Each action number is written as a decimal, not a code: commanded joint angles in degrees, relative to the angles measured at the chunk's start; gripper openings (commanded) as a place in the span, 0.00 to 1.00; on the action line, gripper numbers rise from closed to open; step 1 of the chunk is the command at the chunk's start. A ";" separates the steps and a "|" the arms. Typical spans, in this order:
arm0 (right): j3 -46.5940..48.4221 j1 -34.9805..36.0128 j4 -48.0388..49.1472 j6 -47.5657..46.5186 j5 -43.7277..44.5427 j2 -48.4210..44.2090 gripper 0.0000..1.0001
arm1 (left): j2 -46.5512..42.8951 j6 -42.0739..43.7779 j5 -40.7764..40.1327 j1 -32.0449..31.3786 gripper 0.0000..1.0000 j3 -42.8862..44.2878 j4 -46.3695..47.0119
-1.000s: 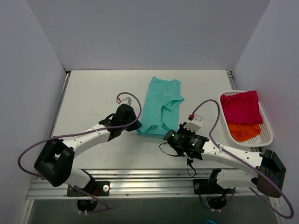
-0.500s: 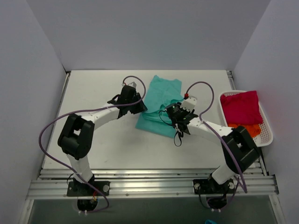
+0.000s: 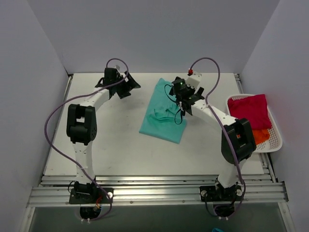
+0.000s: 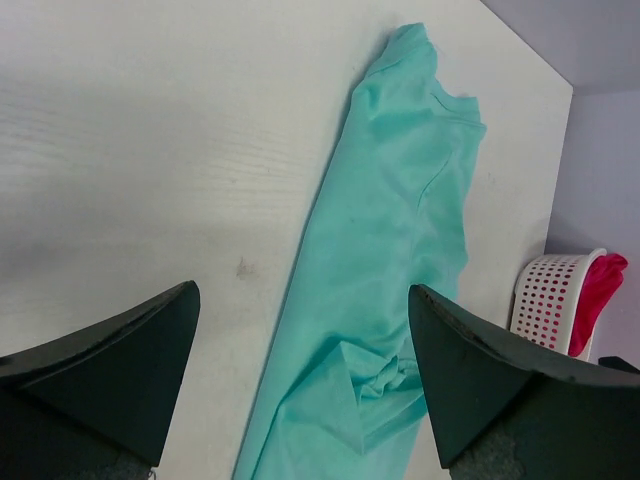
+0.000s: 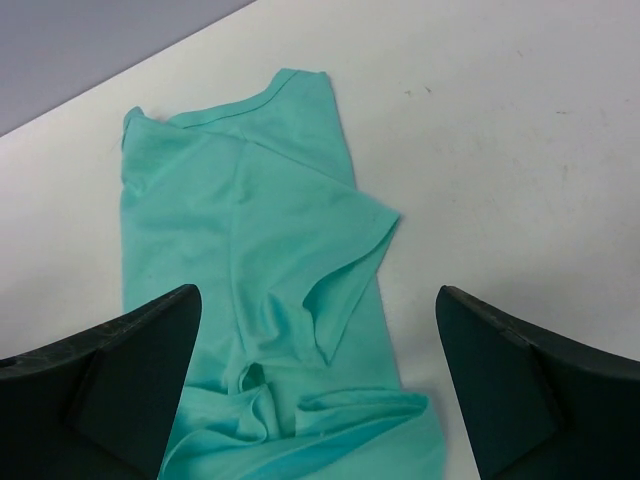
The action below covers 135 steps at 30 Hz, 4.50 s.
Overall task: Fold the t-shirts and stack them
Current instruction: Fold the folded rectangular tshirt in 1/3 of the way, then grab one side of the 2/3 rectangular tshirt with both arms, then fold the long partially folded tshirt into a neat square
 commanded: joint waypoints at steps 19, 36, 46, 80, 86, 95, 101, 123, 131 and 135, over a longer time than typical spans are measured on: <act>-49.71 12.94 5.44 18.22 -9.41 -41.12 1.00 | -32.77 -2.35 -13.45 -9.55 0.94 -54.56 24.95; -50.95 13.74 19.41 19.19 -14.68 -20.66 0.99 | -24.06 -3.94 -14.34 -12.99 0.94 -54.30 30.14; -48.75 13.65 21.34 17.52 -14.68 -16.08 0.89 | -22.39 -5.26 -12.32 -13.61 0.94 -56.05 33.74; -50.51 13.56 22.94 16.47 -14.51 -14.49 0.00 | -24.94 -7.89 -15.57 -20.20 0.89 -68.98 35.76; -50.68 13.65 21.62 16.38 -13.80 -16.16 0.00 | -20.64 -7.45 -15.48 -21.87 0.37 -65.20 36.03; -52.52 14.26 17.05 16.64 -13.01 -21.87 0.00 | -28.42 -6.40 -22.05 -24.76 0.02 -65.46 27.36; -53.67 17.07 10.11 18.31 -12.05 -29.78 0.00 | -42.66 -6.66 -30.50 -30.47 0.02 -68.27 16.46; -32.32 20.33 -4.67 10.14 -3.08 -30.94 0.00 | -58.87 -3.94 -37.36 -29.87 0.02 -54.93 -2.38; -28.10 12.70 -1.06 5.32 -7.91 -23.47 0.00 | -55.00 -2.10 -33.06 -22.41 0.03 -49.38 -1.68; -24.24 10.23 0.87 3.29 -9.49 -20.83 0.00 | -53.24 -1.65 -31.30 -18.81 0.03 -48.06 -0.18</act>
